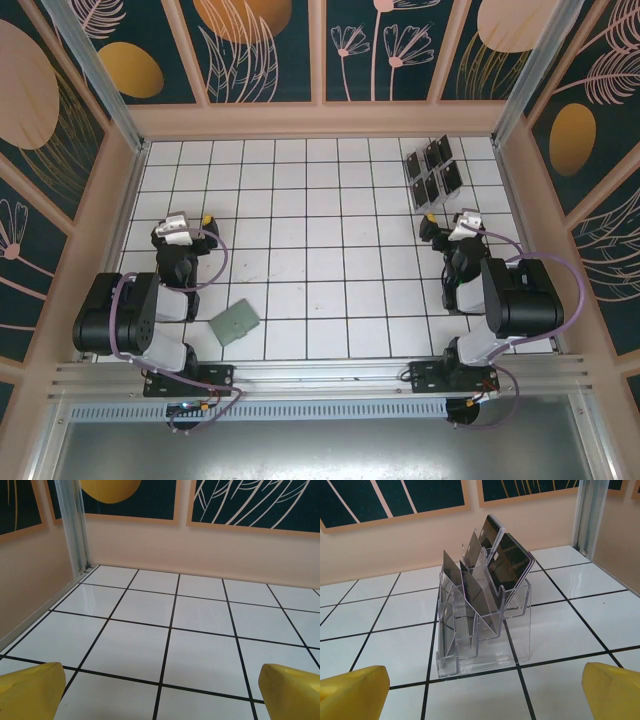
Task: Put the credit cards into the card holder
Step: Move the card holder to the bottom-center of the table.
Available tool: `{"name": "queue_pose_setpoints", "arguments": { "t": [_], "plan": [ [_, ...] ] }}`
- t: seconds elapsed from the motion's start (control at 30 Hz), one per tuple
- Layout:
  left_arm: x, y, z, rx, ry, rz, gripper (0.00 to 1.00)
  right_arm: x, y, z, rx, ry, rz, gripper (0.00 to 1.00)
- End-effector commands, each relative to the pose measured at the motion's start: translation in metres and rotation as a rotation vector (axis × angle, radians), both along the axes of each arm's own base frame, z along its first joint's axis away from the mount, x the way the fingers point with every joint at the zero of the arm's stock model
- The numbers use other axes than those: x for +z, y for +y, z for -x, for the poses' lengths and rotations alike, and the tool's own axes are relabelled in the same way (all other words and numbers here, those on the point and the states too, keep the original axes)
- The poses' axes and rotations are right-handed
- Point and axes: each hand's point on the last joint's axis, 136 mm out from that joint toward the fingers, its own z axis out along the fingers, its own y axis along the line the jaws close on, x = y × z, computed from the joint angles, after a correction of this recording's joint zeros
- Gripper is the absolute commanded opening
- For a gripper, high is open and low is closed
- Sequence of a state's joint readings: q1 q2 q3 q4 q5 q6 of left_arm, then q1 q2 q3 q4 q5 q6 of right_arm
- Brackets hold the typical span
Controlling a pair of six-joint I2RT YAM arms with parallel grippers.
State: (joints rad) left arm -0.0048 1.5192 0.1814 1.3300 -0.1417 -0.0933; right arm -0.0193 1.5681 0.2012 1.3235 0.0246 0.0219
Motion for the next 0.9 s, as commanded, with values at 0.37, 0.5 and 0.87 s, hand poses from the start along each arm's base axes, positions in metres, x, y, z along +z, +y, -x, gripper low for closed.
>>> {"name": "queue_pose_setpoints", "arguments": {
  "t": [0.37,0.5,0.87],
  "plan": [
    [0.006,-0.002,-0.012,-0.02,0.005,-0.011,0.99,0.008,-0.002,-0.003,-0.004,-0.025,0.004,0.99],
    [0.005,-0.003,-0.014,-0.022,0.012,-0.011,0.99,0.008,-0.003,-0.004,-0.004,-0.023,0.0,0.99],
    [0.026,0.004,-0.034,0.02,0.108,0.002,0.99,0.039,-0.015,0.011,-0.086,-0.088,-0.014,0.99]
  ]
}}
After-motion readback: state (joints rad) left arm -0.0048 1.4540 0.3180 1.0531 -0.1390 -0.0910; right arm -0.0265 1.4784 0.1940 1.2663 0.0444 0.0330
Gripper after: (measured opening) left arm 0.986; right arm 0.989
